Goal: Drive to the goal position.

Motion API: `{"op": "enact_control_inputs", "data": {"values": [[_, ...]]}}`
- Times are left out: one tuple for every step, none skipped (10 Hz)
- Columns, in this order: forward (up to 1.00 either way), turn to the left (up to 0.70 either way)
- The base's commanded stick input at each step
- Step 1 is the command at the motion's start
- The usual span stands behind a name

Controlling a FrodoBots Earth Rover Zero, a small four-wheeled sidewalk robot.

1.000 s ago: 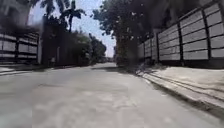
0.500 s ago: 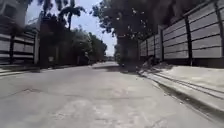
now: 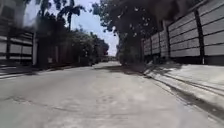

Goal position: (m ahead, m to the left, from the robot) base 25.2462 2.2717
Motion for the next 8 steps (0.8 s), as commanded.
{"op": "enact_control_inputs", "data": {"values": [[1.00, -0.32], [1.00, -0.40], [1.00, -0.40], [1.00, -0.30], [1.00, -0.09], [1.00, 0.00], [1.00, 0.00], [1.00, 0.00]]}}
